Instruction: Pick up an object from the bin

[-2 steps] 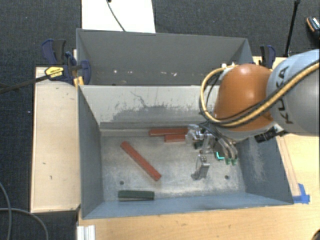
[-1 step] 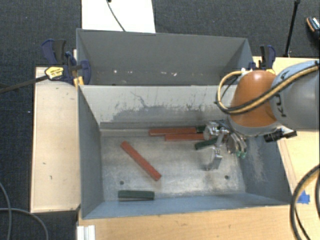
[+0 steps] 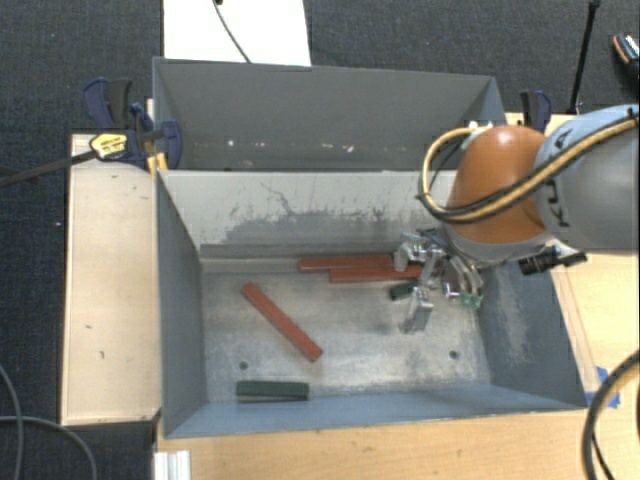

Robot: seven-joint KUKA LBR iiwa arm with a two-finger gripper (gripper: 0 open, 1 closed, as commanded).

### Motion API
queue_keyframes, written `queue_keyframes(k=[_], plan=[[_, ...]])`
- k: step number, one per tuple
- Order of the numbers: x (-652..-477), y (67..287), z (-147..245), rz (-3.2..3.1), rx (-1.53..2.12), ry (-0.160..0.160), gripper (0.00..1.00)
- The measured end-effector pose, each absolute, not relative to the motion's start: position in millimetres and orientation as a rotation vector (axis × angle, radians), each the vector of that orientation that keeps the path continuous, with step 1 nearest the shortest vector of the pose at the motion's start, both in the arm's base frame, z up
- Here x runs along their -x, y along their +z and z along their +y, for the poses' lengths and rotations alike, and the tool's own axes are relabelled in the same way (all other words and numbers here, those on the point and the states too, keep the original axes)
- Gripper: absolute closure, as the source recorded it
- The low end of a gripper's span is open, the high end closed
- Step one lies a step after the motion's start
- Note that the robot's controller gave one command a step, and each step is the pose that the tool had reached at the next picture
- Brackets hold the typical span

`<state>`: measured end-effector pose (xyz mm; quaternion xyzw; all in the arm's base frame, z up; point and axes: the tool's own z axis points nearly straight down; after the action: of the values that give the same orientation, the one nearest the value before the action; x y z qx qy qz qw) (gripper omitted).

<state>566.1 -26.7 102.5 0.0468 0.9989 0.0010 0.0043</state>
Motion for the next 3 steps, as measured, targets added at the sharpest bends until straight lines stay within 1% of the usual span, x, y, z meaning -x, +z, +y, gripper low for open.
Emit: queue_keyframes(k=[1, 2, 3], plan=[[-588.2, 100.9, 43.1, 3.127, -0.225, 0.008, 0.0], [-587.5, 69.4, 42.3, 3.128, -0.293, 0.002, 0.0], [-588.4, 70.3, 42.3, 3.125, -0.292, 0.002, 0.0]])
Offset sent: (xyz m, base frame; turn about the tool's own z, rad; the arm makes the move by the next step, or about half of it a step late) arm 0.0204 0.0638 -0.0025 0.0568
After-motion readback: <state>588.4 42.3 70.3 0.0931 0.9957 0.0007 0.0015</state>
